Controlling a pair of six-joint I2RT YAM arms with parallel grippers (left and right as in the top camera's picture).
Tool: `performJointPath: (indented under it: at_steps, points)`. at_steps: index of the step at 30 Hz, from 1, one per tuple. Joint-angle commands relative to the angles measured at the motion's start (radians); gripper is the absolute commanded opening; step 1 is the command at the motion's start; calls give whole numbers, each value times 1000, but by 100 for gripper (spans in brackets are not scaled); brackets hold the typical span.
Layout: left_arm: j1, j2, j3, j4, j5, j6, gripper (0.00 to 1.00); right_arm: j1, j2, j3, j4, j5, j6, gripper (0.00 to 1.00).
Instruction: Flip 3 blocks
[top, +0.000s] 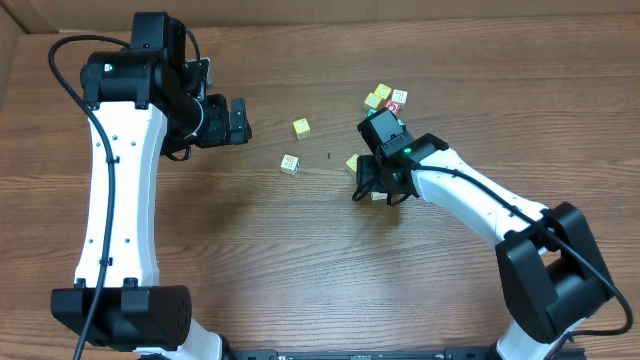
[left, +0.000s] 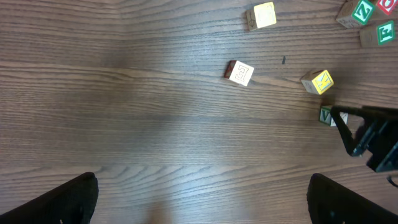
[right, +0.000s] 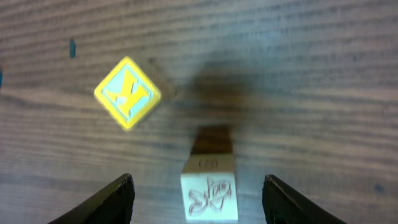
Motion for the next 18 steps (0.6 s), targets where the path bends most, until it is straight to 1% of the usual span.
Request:
performJointPath:
  at_steps: [1,3,8,11,12,18]
  points:
    - [5,9,20,-1,-7,-10,100,1,31,-2,24,34,-19,65]
    - [5,9,20,-1,-7,-10,100,1,35,-2,17,25,-19,60]
    - [5,9,20,-1,-7,-10,100,1,43,-2,2,27,-20,59]
    - [5,9,20,-1,-7,-10,100,1,55,-2,16,33,-19,49]
    - [5,9,20,-1,-7,-10,100,1,61,-2,17,26,-19,48]
    - [5,9,20,-1,-7,-10,100,1,84,-4,1,7,-20,47]
